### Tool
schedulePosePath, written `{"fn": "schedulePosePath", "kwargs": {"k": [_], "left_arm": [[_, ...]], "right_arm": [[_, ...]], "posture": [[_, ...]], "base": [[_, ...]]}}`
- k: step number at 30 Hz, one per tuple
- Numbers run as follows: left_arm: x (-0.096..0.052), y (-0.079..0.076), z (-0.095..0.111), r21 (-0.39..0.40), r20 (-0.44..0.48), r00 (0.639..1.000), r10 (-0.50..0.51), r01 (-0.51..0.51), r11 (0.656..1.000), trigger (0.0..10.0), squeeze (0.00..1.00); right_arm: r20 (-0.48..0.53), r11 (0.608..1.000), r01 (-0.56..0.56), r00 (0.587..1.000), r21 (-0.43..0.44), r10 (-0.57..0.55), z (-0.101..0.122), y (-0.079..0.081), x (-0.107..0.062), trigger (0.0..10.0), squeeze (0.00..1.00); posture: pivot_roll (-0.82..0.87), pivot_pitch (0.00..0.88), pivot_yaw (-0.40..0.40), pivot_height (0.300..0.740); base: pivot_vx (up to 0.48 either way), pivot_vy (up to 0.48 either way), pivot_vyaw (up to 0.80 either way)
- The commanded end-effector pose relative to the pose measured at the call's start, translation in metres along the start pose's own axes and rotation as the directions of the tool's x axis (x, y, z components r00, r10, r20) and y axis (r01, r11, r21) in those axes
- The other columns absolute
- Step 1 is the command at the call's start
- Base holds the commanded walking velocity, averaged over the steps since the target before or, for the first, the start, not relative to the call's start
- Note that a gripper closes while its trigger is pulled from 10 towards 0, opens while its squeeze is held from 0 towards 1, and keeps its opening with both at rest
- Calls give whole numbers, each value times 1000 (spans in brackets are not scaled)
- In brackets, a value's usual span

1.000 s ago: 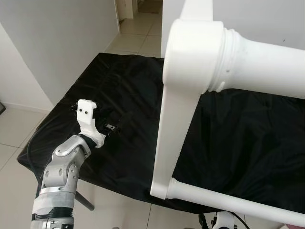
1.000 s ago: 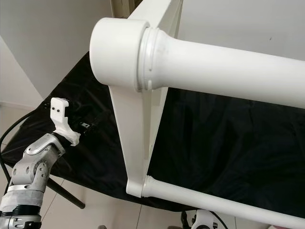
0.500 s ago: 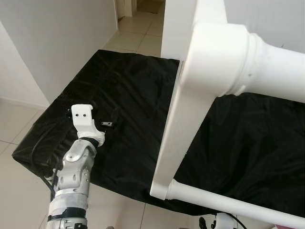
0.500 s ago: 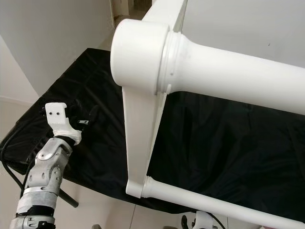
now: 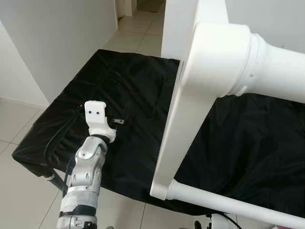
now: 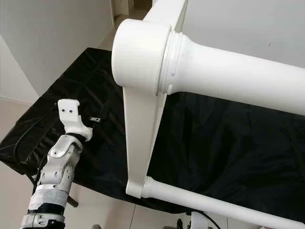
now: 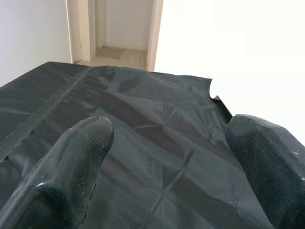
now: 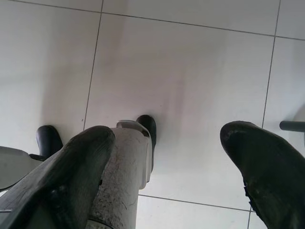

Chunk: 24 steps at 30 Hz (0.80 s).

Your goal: Building children table

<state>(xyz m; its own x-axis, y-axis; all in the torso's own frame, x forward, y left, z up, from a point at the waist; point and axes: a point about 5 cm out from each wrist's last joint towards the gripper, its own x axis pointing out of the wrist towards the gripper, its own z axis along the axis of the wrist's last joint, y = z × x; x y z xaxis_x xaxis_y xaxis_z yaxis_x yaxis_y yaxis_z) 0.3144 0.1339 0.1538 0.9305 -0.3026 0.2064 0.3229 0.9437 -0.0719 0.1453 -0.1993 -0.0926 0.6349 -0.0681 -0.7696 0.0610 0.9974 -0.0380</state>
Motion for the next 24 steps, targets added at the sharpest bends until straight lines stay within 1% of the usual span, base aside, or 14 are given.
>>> {"fn": "schedulePosePath", "kwargs": {"k": [1,6,8,18,24], "left_arm": [[3,3,-2,16,-5,996,93,-93,996,10000,0],[5,2,-1,20,-3,996,88,-88,996,10000,0],[7,-1,-3,22,-6,997,76,-76,997,10000,0],[9,-3,-4,33,-6,997,73,-72,997,10000,0],[9,-5,-4,43,-5,998,64,-63,997,10000,0]], "right_arm": [[-50,1000,-8,999,-20,7,-10,0,-2,10000,0],[-60,999,-4,998,-42,1,-12,-1,-3,10000,0],[-75,998,-3,997,-57,-2,-15,-2,-4,10000,0],[-95,997,-12,995,-72,5,-18,-1,-5,10000,0],[-110,998,-18,994,-63,11,-20,0,-5,10000,0]], "posture": [[-15,0,-1,740],[-15,0,-1,740],[-27,0,3,740],[-24,0,-2,740],[-17,0,-8,740]], "base": [[0,0,0],[0,0,0],[0,0,0],[0,0,0],[0,0,0]]}}
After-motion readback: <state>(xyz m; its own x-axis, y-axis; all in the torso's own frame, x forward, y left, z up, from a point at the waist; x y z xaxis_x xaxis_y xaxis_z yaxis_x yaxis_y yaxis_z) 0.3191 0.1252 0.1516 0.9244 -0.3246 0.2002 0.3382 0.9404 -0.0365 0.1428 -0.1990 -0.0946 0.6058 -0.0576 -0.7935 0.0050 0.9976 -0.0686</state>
